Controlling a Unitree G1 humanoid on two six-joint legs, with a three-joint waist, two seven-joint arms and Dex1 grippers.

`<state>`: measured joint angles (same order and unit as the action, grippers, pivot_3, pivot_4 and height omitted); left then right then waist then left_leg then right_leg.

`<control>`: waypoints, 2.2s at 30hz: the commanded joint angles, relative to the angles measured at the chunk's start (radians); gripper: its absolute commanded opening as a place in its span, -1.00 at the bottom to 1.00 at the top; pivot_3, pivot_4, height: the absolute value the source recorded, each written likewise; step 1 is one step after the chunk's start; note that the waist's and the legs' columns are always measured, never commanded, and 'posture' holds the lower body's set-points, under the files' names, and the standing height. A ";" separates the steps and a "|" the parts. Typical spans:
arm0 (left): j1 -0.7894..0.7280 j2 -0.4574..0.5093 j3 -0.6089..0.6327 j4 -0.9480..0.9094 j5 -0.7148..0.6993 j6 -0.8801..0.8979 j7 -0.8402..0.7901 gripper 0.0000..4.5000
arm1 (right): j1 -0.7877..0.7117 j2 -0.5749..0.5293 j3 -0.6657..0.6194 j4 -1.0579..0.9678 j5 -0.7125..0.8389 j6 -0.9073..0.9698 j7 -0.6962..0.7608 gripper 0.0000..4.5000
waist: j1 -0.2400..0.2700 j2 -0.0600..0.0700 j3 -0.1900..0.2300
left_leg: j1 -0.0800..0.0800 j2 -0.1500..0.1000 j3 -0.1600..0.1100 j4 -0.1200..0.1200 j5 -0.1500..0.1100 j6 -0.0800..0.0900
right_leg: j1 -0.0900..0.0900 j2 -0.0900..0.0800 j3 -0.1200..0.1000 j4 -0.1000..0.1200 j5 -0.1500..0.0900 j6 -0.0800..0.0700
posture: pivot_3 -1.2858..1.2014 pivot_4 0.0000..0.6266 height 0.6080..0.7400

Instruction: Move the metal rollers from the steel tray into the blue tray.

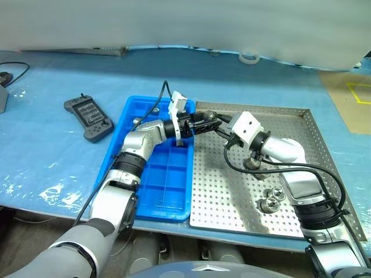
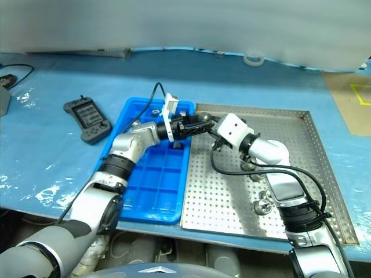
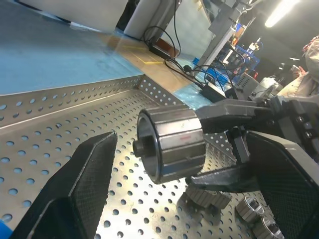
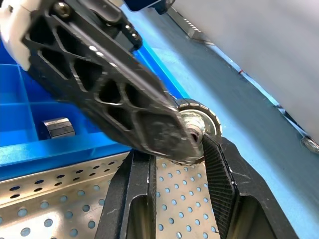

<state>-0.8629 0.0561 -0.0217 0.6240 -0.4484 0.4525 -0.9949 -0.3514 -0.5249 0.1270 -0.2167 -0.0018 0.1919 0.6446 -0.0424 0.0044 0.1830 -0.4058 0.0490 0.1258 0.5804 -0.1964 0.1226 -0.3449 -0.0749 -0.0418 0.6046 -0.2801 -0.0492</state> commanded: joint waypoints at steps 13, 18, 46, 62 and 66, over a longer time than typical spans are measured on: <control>-0.035 -0.021 0.029 0.038 0.020 -0.067 -0.012 0.01 | -0.014 -0.007 -0.024 -0.055 0.002 -0.001 -0.017 -0.55 | 0.000 0.000 0.000 | 0.000 0.000 0.000 0.000 0.000 0.000 | 0.000 0.000 0.000 0.000 0.000 0.000 | -0.17 -0.52 1.00; -0.034 -0.015 0.025 0.045 0.044 -0.068 0.009 -0.39 | -0.019 -0.003 -0.023 -0.045 0.003 -0.008 -0.017 -0.55 | 0.000 0.000 0.000 | -0.001 0.000 0.000 0.000 0.000 0.000 | -0.001 0.000 0.000 0.000 0.000 0.000 | -0.17 -0.52 1.00; 0.039 0.026 0.057 -0.153 -0.012 0.062 0.028 -0.41 | -0.046 0.037 -0.004 -0.010 0.026 0.014 -0.008 0.15 | 0.001 0.000 0.000 | -0.002 0.000 0.000 0.000 0.000 0.000 | -0.002 0.000 -0.001 0.000 0.000 0.000 | -0.14 -0.52 1.00; 0.263 0.424 0.171 -0.550 -0.146 0.247 -0.045 -0.41 | -0.029 0.032 -0.005 0.022 0.025 -0.031 0.002 0.15 | 0.003 0.000 0.000 | -0.003 0.000 0.000 -0.002 0.001 -0.002 | -0.004 0.000 -0.001 0.001 0.000 0.000 | -0.07 -0.52 1.00; 0.402 0.542 0.227 -0.741 -0.197 0.284 -0.054 -0.41 | -0.049 0.039 0.002 0.068 0.031 -0.055 0.022 0.15 | 0.010 0.000 0.000 | -0.003 0.000 0.000 -0.002 0.001 -0.002 | -0.004 0.000 -0.002 0.001 0.000 0.000 | -0.03 -0.52 1.00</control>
<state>-0.4822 0.5671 0.1628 -0.0132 -0.6043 0.7264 -1.0324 -0.3840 -0.4854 0.1380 -0.1493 0.0146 0.1658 0.6578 -0.0327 0.0042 0.1831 -0.4087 0.0492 0.1256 0.5785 -0.1951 0.1201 -0.3489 -0.0748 -0.0436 0.6050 -0.2800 -0.0495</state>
